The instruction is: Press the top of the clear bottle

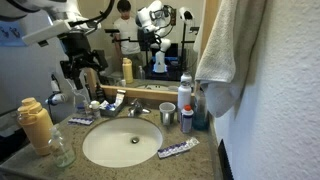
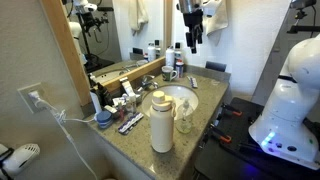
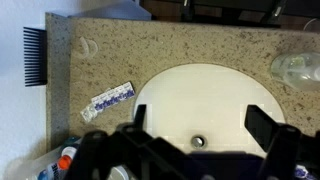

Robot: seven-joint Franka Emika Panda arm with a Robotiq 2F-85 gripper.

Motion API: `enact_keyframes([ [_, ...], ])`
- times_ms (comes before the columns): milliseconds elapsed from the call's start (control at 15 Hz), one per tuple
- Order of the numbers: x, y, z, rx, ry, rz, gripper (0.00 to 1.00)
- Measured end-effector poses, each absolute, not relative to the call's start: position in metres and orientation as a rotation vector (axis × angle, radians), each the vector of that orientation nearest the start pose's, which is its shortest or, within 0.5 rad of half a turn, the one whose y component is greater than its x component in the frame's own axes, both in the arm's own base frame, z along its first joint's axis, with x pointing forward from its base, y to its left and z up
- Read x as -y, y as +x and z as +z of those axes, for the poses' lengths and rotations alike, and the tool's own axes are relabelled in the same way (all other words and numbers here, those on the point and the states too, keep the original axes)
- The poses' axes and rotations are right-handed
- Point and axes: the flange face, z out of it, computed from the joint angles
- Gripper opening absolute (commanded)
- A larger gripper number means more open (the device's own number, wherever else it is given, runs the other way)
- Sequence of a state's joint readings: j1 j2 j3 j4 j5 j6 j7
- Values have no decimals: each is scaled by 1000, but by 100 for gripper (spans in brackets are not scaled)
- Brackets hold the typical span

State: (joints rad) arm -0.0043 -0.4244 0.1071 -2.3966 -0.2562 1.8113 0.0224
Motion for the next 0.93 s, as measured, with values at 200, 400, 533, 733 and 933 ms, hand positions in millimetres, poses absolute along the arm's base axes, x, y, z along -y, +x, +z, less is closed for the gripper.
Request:
enact_keyframes([
  [200, -22, 402, 464, 256, -3418, 254, 100],
  [400, -26, 402, 461, 261, -3406, 257, 100],
  [533, -35, 401, 454, 264, -3370, 259, 100],
  [733, -56, 399, 438, 275, -3292, 251, 100],
  [933, -81, 394, 418, 296, -3215, 201, 100],
])
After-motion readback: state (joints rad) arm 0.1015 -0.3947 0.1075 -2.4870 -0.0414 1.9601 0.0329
